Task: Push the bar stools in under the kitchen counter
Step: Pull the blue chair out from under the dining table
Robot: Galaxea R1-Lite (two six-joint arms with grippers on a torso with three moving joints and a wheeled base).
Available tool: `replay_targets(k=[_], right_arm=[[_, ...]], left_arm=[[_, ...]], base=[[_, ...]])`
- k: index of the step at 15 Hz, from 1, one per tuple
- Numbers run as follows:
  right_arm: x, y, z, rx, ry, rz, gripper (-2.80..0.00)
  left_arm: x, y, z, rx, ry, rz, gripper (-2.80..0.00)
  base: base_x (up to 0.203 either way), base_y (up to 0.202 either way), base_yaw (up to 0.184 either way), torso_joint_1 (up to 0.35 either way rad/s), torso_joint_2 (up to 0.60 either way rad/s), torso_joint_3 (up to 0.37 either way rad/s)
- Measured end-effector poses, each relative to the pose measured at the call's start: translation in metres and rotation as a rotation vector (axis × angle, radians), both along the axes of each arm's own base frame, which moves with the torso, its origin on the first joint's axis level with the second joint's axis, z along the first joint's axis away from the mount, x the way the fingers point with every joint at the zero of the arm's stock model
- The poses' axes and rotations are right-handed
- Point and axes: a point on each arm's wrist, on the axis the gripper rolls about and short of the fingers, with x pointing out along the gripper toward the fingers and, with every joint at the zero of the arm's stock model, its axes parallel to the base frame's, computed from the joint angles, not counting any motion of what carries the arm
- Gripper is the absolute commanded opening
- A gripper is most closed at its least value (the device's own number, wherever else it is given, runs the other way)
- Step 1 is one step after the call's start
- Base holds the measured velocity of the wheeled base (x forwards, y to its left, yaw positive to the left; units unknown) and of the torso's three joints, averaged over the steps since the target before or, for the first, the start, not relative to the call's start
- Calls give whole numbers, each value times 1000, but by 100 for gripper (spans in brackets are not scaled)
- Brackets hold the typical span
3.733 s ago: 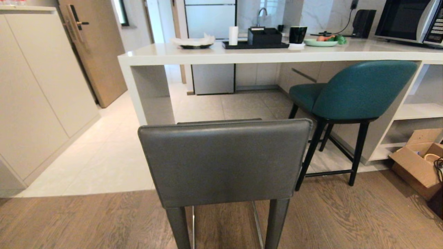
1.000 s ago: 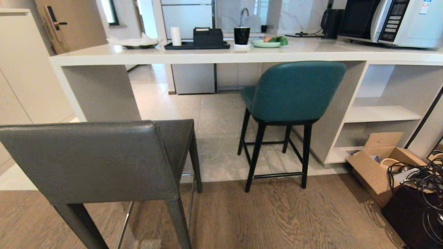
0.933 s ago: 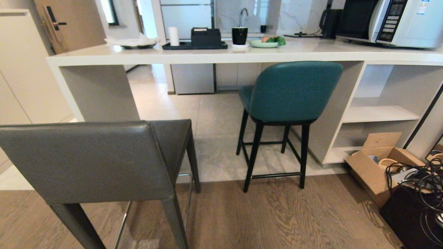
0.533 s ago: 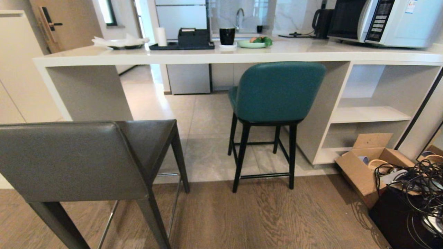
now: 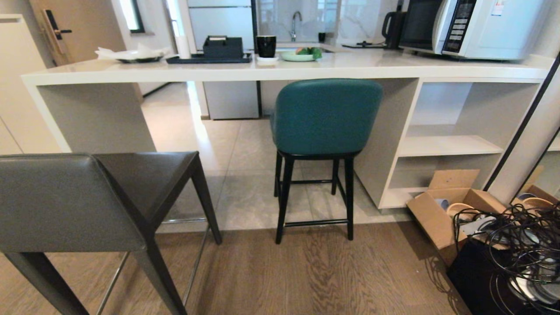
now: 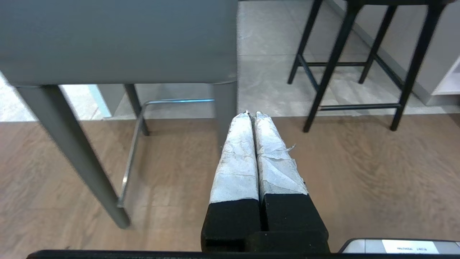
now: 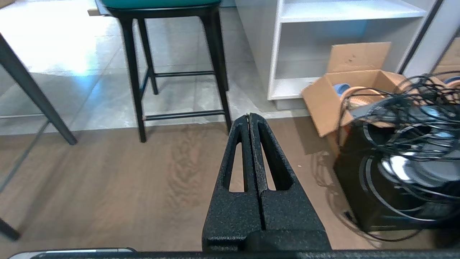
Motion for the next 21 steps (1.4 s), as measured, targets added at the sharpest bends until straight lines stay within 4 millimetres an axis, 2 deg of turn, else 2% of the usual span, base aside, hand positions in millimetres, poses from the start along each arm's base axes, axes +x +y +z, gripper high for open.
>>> replay_targets(k=[4, 12, 21], right_arm=[[0, 0, 0, 0, 0, 1, -280], [0, 0, 0, 0, 0, 0, -280], [0, 0, 0, 0, 0, 1, -280]], left_arm=[[0, 0, 0, -1, -1, 0, -280], [0, 0, 0, -3, 0, -1, -280], [0, 0, 0, -3, 0, 0, -280]], base=[[0, -155, 1, 2, 4, 2], [0, 0, 0, 0, 0, 0], [186, 0, 3, 4, 3, 2]])
